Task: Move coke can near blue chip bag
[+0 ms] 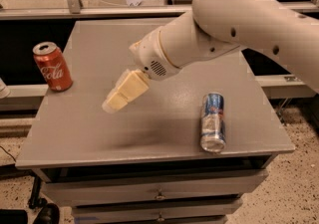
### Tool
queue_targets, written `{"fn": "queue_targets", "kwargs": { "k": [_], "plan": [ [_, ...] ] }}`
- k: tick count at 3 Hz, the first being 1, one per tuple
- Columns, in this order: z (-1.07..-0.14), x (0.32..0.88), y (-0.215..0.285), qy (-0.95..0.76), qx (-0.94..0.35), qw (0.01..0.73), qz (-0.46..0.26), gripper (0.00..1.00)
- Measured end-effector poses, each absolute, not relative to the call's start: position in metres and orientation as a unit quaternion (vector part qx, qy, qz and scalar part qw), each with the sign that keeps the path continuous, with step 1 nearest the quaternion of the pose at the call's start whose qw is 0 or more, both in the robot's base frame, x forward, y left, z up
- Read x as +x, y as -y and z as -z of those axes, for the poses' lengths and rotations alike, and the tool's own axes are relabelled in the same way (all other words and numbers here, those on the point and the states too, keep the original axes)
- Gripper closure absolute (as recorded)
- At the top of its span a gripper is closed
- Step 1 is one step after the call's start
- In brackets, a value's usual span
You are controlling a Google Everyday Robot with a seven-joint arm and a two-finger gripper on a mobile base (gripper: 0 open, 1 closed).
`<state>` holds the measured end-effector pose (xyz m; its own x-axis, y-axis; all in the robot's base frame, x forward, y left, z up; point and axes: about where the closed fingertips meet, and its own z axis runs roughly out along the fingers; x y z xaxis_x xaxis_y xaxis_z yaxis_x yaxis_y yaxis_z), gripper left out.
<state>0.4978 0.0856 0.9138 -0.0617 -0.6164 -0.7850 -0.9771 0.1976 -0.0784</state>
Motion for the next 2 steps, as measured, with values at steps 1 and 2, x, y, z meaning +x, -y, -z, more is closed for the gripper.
{"fn": "queue_targets", "kwargs": {
  "k": [1,2],
  "plan": [
    [-0.907,0.498,-0.141,-0.641,-0.601,0.379,-0.288,0.0],
    [-0.901,0.511,-0.205,-0.594,-0.611,0.41,-0.325,0.0]
  ]
}}
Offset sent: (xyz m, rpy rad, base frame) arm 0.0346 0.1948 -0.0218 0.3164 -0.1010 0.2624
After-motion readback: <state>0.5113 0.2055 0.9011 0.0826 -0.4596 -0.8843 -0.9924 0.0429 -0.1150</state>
